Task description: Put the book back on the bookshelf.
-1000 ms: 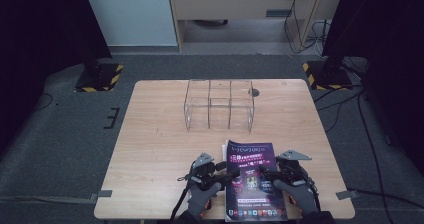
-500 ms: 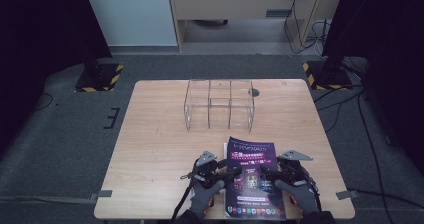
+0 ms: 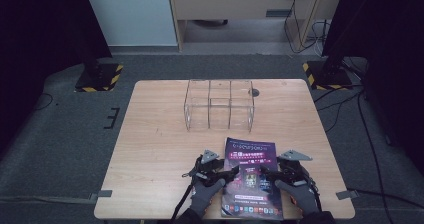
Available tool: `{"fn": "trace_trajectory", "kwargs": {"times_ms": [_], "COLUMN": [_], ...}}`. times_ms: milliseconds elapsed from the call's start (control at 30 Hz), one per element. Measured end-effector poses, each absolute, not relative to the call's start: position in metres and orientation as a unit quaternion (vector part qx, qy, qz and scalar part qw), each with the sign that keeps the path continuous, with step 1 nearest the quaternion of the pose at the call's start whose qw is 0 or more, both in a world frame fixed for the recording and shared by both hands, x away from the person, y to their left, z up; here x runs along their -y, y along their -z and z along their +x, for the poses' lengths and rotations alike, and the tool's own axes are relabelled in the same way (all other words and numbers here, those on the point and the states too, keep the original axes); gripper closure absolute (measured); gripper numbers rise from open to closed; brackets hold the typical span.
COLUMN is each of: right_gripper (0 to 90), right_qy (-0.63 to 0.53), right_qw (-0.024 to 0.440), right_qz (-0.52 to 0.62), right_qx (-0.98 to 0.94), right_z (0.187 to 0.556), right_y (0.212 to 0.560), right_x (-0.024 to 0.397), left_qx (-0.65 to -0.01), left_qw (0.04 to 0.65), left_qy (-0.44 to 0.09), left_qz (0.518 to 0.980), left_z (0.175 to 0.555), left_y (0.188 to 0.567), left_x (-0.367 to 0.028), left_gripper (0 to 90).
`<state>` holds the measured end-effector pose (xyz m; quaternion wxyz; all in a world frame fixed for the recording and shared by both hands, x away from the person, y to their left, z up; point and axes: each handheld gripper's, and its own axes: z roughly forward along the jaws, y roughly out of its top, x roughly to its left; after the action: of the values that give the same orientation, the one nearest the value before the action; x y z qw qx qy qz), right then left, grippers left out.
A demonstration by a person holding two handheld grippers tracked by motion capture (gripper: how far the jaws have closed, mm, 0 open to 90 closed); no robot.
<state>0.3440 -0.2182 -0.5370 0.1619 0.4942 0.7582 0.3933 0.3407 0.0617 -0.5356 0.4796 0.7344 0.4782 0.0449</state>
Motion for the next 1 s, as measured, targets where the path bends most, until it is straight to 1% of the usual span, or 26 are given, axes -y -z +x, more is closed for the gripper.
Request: {"fn": "trace_trajectory", "kwargs": {"times_ms": [100,267,433,533,600,667,800,1000], "right_gripper": [20.9,20.9,20.9,20.9,21.0,21.0,21.1,22.7], "right_qy": [-0.394,-0.394,-0.394,-0.395,-0.396,-0.397,-0.400,-0.408], "right_qw": [0.161,0.161,0.162,0.159,0.160,0.159,0.155,0.151], "right_qz": [0.495,0.494,0.494,0.496,0.495,0.495,0.498,0.508], "right_qx": [-0.758,-0.758,-0.758,-0.757,-0.757,-0.757,-0.754,-0.743], "right_z": [0.344,0.344,0.344,0.344,0.344,0.344,0.344,0.345], "right_y": [0.537,0.537,0.537,0.537,0.537,0.537,0.537,0.537], "right_x": [0.218,0.218,0.218,0.219,0.219,0.219,0.220,0.222], "left_qx": [-0.482,-0.488,-0.483,-0.476,-0.474,-0.475,-0.481,-0.492], "left_qw": [0.475,0.457,0.457,0.462,0.453,0.451,0.457,0.469], "left_qy": [-0.038,-0.064,-0.069,-0.059,-0.072,-0.074,-0.067,-0.033], "left_qz": [0.735,0.741,0.744,0.746,0.751,0.752,0.745,0.732], "left_z": [0.344,0.351,0.351,0.350,0.349,0.348,0.348,0.341], "left_y": [0.537,0.537,0.537,0.538,0.537,0.537,0.537,0.537], "left_x": [-0.062,-0.062,-0.059,-0.054,-0.050,-0.049,-0.050,-0.056], "left_gripper": [29.1,24.1,23.8,24.4,22.9,22.6,22.7,25.6]}}
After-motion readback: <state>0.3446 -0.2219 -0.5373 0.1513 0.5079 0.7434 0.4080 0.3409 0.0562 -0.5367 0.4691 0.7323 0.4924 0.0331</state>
